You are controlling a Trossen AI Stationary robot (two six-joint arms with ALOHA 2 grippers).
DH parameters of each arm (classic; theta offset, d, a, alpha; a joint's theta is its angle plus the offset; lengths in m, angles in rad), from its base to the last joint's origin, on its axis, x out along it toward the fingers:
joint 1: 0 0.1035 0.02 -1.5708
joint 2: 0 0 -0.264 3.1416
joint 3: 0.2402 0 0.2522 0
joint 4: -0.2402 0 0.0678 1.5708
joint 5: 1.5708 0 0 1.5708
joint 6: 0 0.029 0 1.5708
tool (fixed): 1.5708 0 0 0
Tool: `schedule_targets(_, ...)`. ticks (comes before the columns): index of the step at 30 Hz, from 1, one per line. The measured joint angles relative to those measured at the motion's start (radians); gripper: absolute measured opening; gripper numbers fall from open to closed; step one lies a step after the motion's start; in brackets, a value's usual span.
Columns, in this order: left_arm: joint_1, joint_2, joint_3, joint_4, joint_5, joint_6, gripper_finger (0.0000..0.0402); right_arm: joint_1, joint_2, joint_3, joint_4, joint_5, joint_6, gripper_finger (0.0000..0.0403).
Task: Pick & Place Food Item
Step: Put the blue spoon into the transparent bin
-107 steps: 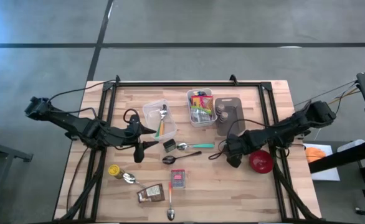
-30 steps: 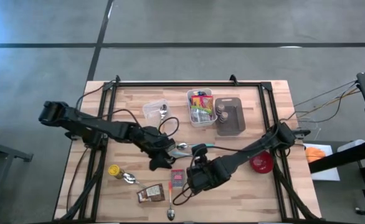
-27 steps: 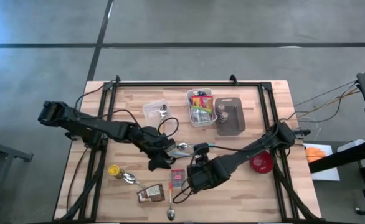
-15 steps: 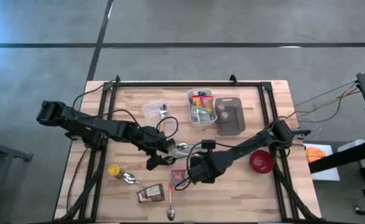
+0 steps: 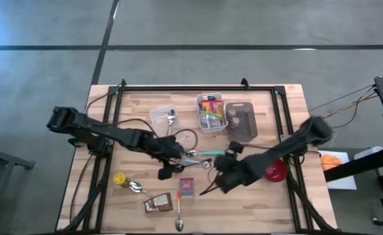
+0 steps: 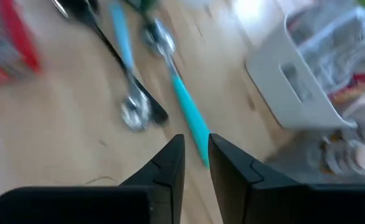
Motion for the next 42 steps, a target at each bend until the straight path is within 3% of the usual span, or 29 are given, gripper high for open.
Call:
schedule_targets(7, -0.005, 0.187, 0.194, -0.152, -0.030, 0.233, 0.0258, 0.003, -0.316, -0.236, 0.411, -0.004, -0.157, 0.0068)
schedule_targets(16, -0.002, 0.340, 0.286, -0.191, -0.108, 0.262, 0.0258, 0.008, -0.559, -0.460, 0.646, -0.004, -0.280, 0.0068)
schedule_targets(35, 0.042, 0.353, 0.283, -0.121, -0.131, 0.260, 0.0258, 0.003, -0.598, -0.489, 0.687, 0.004, -0.375, 0.0068)
schedule_targets(42, 0.030, 0.469, 0.329, -0.160, -0.112, 0.280, 0.0258, 0.004, -0.597, -0.489, 0.701, 0.003, -0.396, 0.0067)
